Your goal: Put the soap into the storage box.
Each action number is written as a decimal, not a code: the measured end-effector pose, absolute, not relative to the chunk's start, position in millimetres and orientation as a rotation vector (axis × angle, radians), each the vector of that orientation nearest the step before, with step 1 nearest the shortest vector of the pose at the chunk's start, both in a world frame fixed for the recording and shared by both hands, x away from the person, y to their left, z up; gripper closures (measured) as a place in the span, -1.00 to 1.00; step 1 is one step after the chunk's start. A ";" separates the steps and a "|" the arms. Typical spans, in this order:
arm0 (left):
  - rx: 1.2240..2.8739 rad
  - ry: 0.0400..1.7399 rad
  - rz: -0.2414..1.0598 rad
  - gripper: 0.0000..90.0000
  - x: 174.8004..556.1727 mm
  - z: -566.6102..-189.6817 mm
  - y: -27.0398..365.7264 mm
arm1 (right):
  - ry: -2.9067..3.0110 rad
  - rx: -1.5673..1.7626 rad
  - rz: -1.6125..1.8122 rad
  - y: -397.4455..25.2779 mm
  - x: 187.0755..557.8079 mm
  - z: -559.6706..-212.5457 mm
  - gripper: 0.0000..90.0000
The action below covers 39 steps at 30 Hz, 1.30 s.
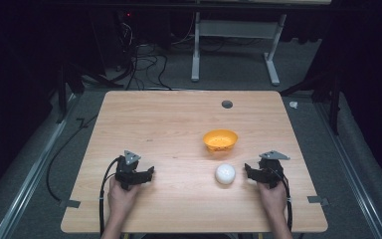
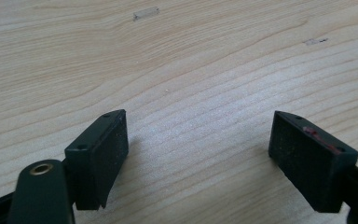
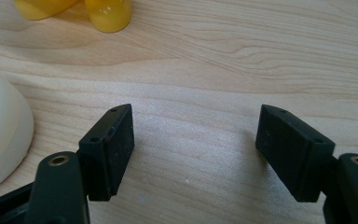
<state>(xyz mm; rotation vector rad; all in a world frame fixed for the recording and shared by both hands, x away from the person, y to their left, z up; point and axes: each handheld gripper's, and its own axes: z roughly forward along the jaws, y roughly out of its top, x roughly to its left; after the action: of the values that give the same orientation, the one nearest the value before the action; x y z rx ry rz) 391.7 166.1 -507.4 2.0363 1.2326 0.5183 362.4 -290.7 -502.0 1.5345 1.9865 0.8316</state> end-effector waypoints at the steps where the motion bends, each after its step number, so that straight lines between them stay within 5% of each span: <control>1: 2.037 1.233 0.518 -0.55 391.7 -507.4 166.1 | 1.987 1.534 0.832 -290.7 362.4 -502.0 -0.37; 39: 2.035 1.234 0.517 -0.55 391.6 -507.3 166.3 | 1.976 1.529 0.818 -289.0 361.8 -501.9 -0.38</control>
<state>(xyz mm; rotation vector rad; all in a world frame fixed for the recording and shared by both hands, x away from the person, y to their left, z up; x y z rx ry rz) 391.6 166.3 -507.3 2.0354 1.2343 0.5166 361.8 -289.0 -501.9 1.5290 1.9758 0.8183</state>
